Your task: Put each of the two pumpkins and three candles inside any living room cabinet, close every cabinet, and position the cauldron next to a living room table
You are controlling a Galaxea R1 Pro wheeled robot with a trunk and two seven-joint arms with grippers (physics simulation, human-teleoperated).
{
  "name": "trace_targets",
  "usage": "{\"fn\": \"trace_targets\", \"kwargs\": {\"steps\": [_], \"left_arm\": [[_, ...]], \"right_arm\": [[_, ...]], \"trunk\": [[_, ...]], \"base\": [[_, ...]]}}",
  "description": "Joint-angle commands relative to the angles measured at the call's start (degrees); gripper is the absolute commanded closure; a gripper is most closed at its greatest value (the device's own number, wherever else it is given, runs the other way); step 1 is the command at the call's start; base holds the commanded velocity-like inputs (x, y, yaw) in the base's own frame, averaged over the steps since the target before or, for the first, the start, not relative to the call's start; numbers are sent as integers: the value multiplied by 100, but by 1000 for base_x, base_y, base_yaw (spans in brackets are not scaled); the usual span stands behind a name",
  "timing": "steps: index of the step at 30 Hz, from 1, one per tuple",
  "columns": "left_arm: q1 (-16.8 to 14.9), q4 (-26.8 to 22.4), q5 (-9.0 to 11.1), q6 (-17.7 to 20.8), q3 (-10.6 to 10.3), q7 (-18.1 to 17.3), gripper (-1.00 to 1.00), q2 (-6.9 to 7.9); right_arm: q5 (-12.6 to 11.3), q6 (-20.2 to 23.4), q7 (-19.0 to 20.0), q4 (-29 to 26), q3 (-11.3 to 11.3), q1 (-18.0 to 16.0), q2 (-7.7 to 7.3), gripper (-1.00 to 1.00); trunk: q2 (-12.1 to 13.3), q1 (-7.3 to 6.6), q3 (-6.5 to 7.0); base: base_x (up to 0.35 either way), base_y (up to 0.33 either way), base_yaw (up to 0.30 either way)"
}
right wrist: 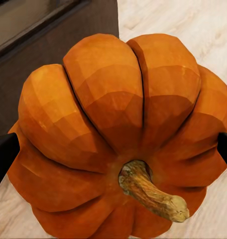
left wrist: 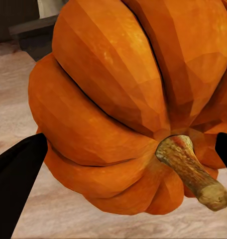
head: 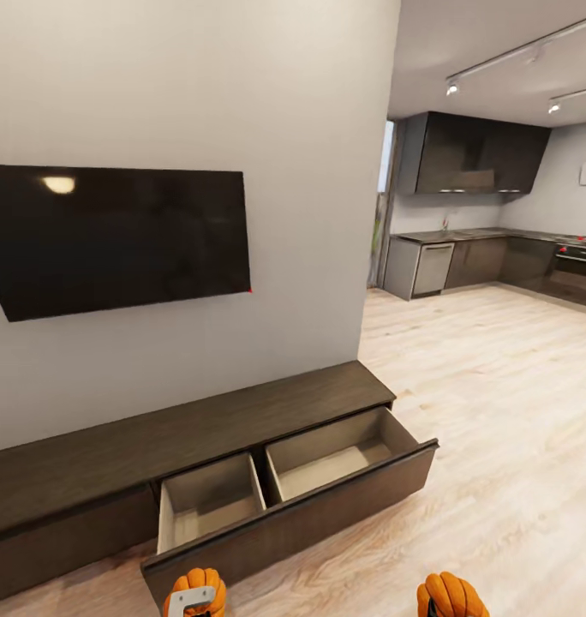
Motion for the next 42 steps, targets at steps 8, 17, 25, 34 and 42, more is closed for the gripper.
{"fn": "trace_targets", "kwargs": {"steps": [8,17,25,34,42], "left_arm": [[-13,-25,29,-40,-48,33,100,2],[-13,-25,29,-40,-48,31,100,2],[-12,-27,29,-40,-48,32,100,2],[-12,-27,29,-40,-48,32,100,2],[-12,-25,29,-40,-48,31,100,2]], "right_arm": [[10,-8,-31,-3,32,-4,-4,100],[11,-8,-31,6,39,-4,3,100],[18,-8,-23,6,42,-4,1,100],[18,-8,-30,6,48,-4,6,100],[18,-8,-24,6,49,-4,6,100]], "trunk": [[-4,3,-7],[-4,3,-7],[-4,3,-7],[-4,3,17],[-4,3,53]], "base": [[250,-242,2],[250,-224,230],[250,-107,23],[217,-47,151],[237,-216,229]]}}
